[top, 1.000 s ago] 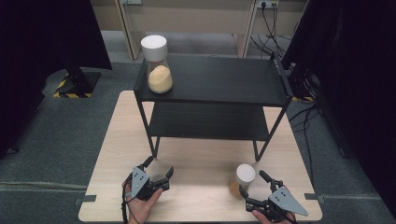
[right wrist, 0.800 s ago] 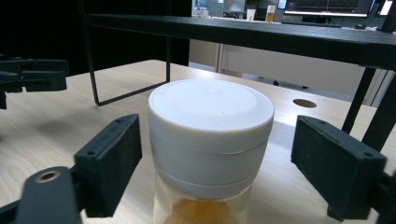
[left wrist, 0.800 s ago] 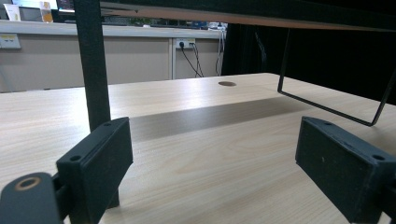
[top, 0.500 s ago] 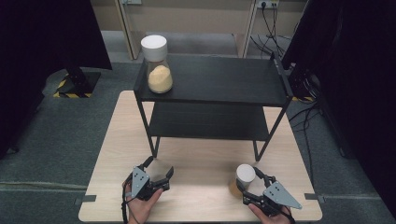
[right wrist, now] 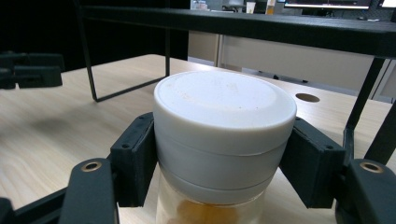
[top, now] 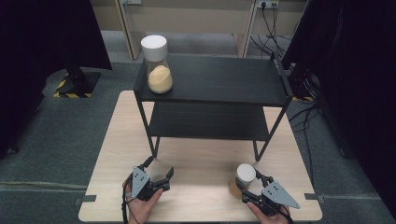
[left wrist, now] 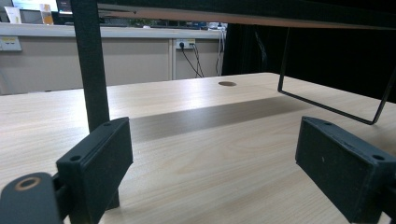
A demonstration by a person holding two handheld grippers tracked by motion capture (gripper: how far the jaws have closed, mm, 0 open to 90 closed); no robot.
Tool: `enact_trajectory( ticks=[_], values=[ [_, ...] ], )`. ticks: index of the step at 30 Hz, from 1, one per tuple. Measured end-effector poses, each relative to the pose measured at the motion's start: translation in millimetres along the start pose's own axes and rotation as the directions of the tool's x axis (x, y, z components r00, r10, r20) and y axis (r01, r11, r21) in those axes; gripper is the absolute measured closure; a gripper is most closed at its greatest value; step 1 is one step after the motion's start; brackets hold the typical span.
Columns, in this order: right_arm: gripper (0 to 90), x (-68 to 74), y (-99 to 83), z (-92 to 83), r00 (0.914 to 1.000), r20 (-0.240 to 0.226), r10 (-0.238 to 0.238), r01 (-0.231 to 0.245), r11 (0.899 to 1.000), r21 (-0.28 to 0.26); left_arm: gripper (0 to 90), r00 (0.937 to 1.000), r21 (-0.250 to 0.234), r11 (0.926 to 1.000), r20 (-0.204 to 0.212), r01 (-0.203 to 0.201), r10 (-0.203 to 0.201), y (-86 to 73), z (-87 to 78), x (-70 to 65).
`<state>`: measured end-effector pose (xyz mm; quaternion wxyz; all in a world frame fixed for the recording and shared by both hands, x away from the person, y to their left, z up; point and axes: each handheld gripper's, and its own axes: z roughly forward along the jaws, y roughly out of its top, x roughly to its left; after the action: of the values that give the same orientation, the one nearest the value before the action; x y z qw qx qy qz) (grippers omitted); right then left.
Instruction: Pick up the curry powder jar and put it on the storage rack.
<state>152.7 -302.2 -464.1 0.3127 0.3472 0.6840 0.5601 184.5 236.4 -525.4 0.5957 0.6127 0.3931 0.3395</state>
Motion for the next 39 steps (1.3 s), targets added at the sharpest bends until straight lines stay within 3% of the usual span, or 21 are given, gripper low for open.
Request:
enact_trajectory(
  ticks=[5, 15, 39],
  values=[
    [33.5, 0.2, 6.5, -5.1, 0.9996, 0.023, 0.014, -0.013, 0.999, -0.05, 10.6, 1.0, 0.0, 1.0, 0.0, -0.002, 0.002, 0.0, -0.1, -0.3],
    [33.6, 0.0, 33.4, -10.7, 0.9985, 0.054, -0.005, 0.013, 0.989, -0.147, 10.6, 1.0, -0.003, 1.0, -0.001, 0.001, -0.001, -0.5, -0.3, -0.1],
    [33.6, 1.6, 83.2, 1.1, 0.9957, 0.089, -0.027, 0.052, 0.953, -0.298, 10.6, 1.0, -0.002, 1.0, 0.002, 0.002, -0.002, -0.4, -0.2, 0.6]
  ],
)
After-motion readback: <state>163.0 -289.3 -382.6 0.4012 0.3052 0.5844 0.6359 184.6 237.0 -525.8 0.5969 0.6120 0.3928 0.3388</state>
